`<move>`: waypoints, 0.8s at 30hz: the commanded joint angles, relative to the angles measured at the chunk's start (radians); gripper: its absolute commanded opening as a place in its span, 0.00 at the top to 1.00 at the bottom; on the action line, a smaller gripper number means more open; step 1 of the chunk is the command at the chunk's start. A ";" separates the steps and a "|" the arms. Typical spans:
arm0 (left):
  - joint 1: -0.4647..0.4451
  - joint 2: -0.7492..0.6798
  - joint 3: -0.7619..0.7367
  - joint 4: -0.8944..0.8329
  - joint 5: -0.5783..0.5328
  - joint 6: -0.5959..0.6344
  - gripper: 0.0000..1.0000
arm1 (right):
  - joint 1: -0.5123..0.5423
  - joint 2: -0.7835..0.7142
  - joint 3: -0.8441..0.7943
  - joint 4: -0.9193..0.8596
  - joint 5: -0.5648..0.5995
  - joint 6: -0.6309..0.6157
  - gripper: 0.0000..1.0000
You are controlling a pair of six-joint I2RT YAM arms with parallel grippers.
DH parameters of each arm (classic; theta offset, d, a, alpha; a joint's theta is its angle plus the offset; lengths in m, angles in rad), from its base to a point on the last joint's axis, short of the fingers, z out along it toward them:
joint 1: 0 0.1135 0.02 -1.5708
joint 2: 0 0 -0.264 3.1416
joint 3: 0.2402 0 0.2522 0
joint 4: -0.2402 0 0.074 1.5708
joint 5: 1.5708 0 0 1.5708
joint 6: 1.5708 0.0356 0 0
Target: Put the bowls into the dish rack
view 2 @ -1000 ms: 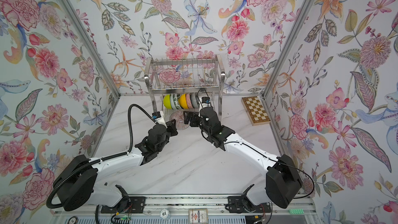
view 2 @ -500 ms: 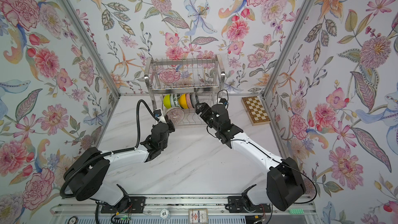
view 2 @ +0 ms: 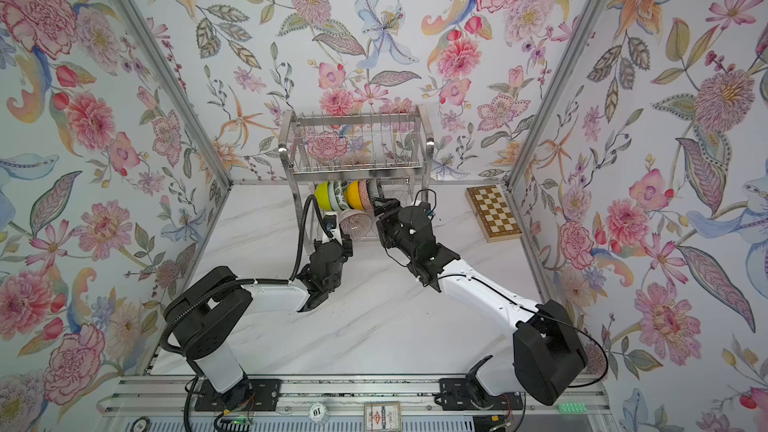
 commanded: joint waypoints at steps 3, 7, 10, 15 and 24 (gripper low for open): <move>-0.032 0.024 0.029 0.182 -0.022 0.064 1.00 | 0.014 0.084 0.041 0.078 -0.015 0.120 0.26; -0.047 0.028 0.022 0.210 -0.025 0.092 1.00 | 0.019 0.136 0.048 0.152 -0.026 0.178 0.39; -0.053 0.033 0.011 0.227 -0.028 0.101 1.00 | 0.024 0.169 0.065 0.174 -0.041 0.202 0.44; -0.062 0.051 0.014 0.235 -0.036 0.112 1.00 | 0.028 0.203 0.087 0.200 -0.044 0.232 0.53; -0.109 0.076 0.007 0.308 -0.086 0.207 1.00 | 0.032 0.209 0.074 0.239 -0.032 0.239 0.78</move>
